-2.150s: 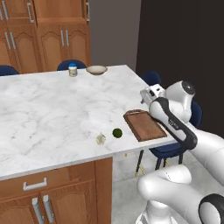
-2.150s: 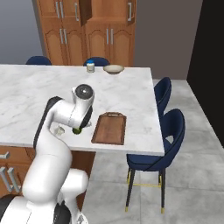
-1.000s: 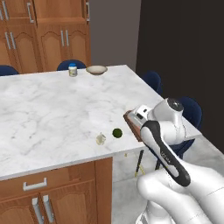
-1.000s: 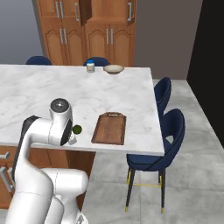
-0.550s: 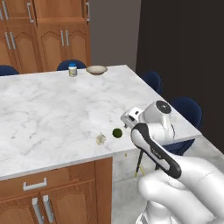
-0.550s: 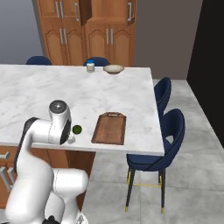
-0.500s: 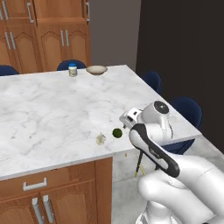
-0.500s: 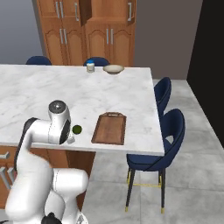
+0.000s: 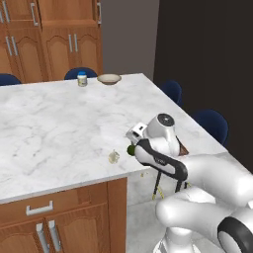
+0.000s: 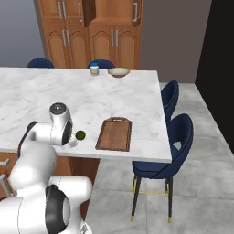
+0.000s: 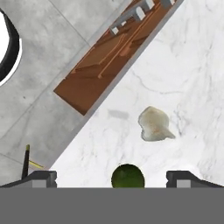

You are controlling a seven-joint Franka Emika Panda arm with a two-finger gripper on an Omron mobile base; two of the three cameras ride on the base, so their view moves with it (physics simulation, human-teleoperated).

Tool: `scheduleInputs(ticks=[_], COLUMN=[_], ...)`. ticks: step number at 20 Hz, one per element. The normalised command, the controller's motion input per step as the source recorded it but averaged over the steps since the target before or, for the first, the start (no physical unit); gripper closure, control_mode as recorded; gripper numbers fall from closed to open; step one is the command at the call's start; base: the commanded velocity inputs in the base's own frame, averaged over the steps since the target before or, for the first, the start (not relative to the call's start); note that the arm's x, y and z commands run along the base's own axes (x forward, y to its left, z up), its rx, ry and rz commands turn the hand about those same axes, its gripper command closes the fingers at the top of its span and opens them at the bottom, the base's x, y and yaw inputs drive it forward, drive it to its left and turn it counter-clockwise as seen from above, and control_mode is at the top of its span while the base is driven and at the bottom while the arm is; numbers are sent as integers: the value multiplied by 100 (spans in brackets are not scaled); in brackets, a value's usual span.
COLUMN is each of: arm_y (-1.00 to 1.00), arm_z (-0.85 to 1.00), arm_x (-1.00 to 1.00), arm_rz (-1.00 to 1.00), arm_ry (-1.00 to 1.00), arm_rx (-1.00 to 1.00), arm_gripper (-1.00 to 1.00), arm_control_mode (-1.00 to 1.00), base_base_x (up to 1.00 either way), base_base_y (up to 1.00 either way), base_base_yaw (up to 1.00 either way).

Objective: Open the cabinet. Place the bowl and condiment on the counter. Then place the lime and garlic on the cutting board.

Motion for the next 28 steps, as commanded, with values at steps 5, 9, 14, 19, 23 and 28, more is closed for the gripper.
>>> scheduleInputs(ticks=[5,9,14,19,23,28], arm_y=[-10,-4,0,0,0,0], arm_z=[-13,-33,-26,-20,-32,-26], arm_x=[35,24,34,37,31,29], arm_rz=[0,2,0,0,0,0], arm_ry=[3,4,3,4,5,5], arm_rx=[0,0,0,0,-2,-1], arm_gripper=[-100,-100,-100,-100,-100,-100], arm_control_mode=[-100,-100,-100,-100,-100,-100], base_base_x=[0,0,0,0,0,0], base_base_y=[0,0,0,0,0,0], base_base_yaw=[0,0,0,0,0,0])
